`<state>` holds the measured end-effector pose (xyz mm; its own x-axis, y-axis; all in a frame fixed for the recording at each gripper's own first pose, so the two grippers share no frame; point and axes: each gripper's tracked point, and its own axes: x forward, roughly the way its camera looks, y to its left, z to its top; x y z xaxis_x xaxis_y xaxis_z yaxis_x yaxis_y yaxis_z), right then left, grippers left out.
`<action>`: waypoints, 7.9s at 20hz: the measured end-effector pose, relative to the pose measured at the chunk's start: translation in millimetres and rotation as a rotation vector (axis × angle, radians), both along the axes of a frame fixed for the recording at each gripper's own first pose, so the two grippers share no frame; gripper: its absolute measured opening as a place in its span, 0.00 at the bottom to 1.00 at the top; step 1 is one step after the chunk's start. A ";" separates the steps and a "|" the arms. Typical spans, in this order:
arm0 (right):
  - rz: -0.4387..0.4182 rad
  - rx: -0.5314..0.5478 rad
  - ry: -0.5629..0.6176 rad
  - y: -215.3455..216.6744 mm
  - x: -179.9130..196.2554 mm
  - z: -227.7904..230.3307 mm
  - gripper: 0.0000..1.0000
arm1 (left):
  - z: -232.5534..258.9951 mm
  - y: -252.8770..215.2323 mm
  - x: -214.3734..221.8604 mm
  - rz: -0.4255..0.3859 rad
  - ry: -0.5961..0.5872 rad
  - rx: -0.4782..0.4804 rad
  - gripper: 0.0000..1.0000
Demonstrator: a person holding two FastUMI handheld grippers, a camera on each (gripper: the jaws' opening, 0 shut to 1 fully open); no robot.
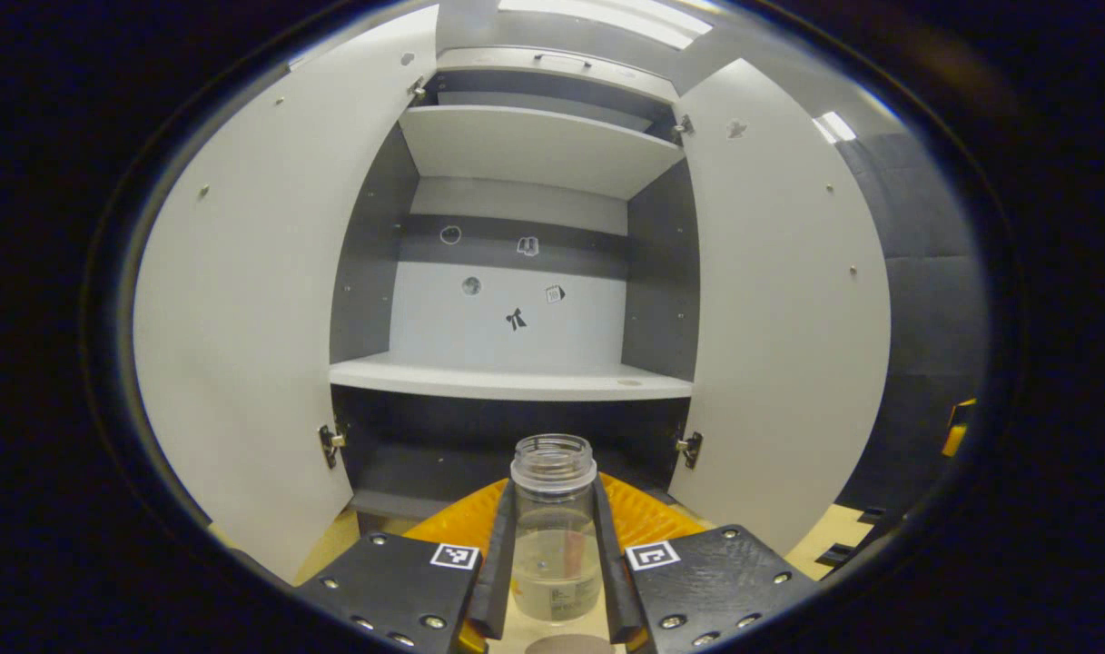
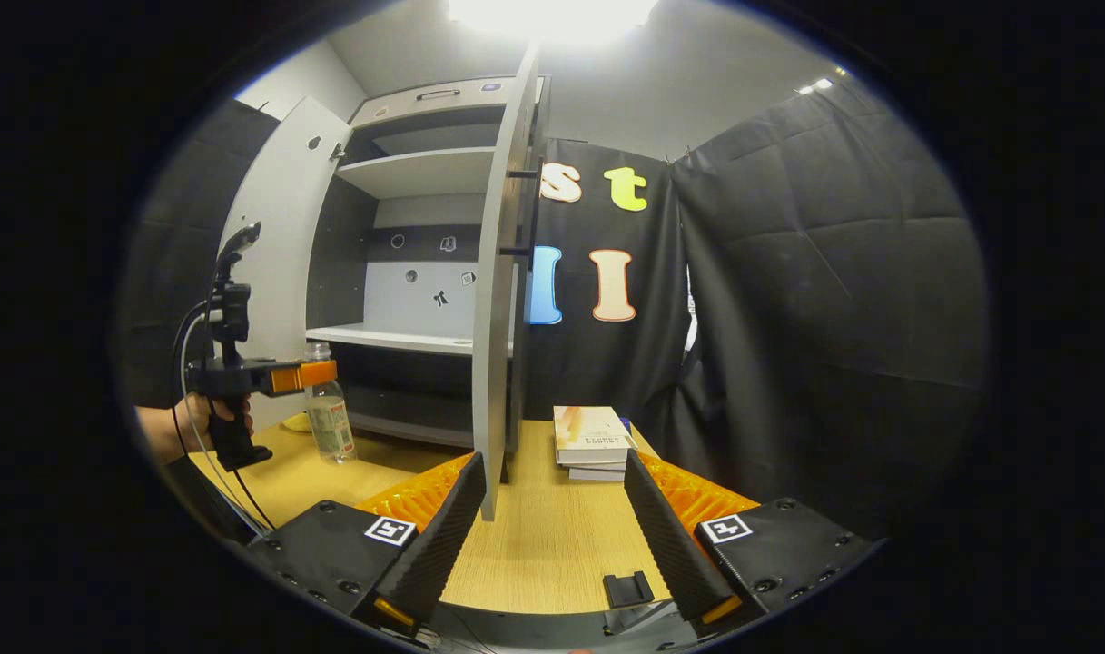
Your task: Grasp the bottle in the cabinet with the left hand and place it on the coaster, then close the right door with the right hand and the left door with the left hand.
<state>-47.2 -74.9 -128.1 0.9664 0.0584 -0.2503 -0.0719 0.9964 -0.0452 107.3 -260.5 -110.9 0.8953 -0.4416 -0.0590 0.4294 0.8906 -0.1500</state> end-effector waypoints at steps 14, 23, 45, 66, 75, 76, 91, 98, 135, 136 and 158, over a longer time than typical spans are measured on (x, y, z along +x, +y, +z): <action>-0.034 -0.012 0.038 -9.9 0.9 -15.6 0.98 | -98.9 -10.3 -56.3 -0.005 0.092 0.039 0.44; -0.036 -0.048 0.029 -9.2 2.5 -11.8 0.98 | -120.4 -12.9 -72.1 0.014 0.092 0.078 0.47; -0.095 0.053 -0.117 -37.0 92.7 98.3 0.93 | 70.3 98.1 -83.8 0.260 -0.033 0.093 0.89; -0.286 -0.037 -0.238 2.2 158.4 175.9 0.95 | 125.4 339.4 -83.6 0.530 -0.086 0.119 0.88; -0.272 -0.021 -0.232 47.9 146.5 180.6 0.89 | 111.3 370.4 -56.4 0.494 -0.070 0.061 0.88; -0.271 -0.029 -0.233 53.2 145.5 181.6 0.94 | 106.4 372.4 -54.4 0.490 -0.063 0.062 0.89; -0.071 0.055 -0.199 151.5 169.3 173.9 0.95 | 96.8 394.3 -27.7 0.451 -0.025 0.083 0.88; -0.030 0.025 -0.154 155.3 165.6 147.6 0.96 | 126.8 408.4 8.5 0.462 -0.049 0.093 0.89; -0.070 -0.019 -0.015 6.4 147.1 71.5 0.97 | 202.5 183.7 72.5 0.359 -0.147 0.007 0.89; -0.072 -0.019 -0.016 4.5 146.5 71.6 0.96 | 202.2 176.6 77.1 0.349 -0.143 0.010 0.89; 0.066 0.083 -0.156 45.3 101.5 145.4 0.96 | 199.4 260.5 -75.2 0.456 -0.165 0.174 0.89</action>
<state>54.3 -29.6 17.3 0.9865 0.1369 -0.0898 -0.1355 0.9905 0.0217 32.1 0.0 88.4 0.9981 0.0001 0.0613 -0.0034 0.9985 0.0539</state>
